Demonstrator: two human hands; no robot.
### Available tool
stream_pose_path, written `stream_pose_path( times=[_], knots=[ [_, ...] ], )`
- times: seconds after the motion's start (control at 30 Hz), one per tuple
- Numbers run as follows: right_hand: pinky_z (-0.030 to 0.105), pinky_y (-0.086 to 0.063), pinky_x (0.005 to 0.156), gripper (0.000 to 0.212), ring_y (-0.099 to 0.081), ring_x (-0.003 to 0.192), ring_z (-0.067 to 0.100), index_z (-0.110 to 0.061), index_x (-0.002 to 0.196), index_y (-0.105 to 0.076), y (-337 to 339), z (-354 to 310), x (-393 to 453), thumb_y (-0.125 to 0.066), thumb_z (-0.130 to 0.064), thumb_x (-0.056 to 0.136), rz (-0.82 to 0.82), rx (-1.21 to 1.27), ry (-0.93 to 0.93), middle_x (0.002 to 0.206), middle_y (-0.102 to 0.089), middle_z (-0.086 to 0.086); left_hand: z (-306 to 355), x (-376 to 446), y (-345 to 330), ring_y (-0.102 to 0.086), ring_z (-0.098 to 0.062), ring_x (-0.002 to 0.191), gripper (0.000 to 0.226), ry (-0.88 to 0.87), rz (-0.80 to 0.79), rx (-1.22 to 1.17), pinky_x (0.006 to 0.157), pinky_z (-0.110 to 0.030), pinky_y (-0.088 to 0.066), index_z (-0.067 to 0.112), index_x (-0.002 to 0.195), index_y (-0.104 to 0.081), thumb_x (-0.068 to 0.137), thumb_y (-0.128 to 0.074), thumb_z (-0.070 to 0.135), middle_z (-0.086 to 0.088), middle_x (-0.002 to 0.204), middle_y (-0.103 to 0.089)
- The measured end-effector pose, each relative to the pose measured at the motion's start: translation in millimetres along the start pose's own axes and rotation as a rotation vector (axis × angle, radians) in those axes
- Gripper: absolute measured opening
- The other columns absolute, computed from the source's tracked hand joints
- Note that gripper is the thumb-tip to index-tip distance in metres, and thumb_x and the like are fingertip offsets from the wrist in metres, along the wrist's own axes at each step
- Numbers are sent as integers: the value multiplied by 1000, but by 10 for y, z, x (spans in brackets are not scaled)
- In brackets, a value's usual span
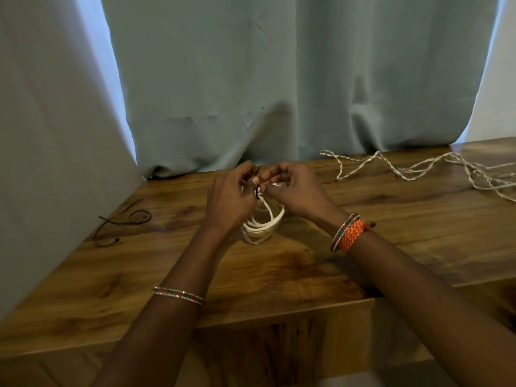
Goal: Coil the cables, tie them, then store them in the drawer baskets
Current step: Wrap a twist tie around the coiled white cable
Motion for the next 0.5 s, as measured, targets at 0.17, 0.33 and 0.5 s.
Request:
stream_pose_path(
  times=[0.17,0.33,0.5],
  knots=[
    [26,-53,73,6,-65,79,3,-16,79,-68,-130,-23,-32,-69,-22,80,124,-90,110,79,-70,-7,56,1,18,-47,-11,60,14,-27,148,-47,56,-24,-35,14,73,-52,85,-54,9,0,62,-53],
    [46,-51,83,17,-63,89,0,-30,87,-63,-223,47,-22,-70,-40,75,214,-107,146,87,-68,-17,34,24,43,-55,2,66,14,24,159,-200,63,-10,-39,12,76,-64,87,-57,18,5,67,-62],
    [46,-51,86,14,-64,87,-1,-29,83,-67,-208,90,12,-71,-40,76,263,-110,165,82,-68,-18,-66,64,-28,-63,-18,87,4,76,162,-258,81,-40,-50,26,83,-61,82,-57,27,1,84,-67]
  ],
)
Point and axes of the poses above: each hand's wrist, its own x-axis towards the middle knuckle, its own y-axis out of the back of the hand, z = x × y, the point moved 1 cm from there along x, towards the middle knuckle
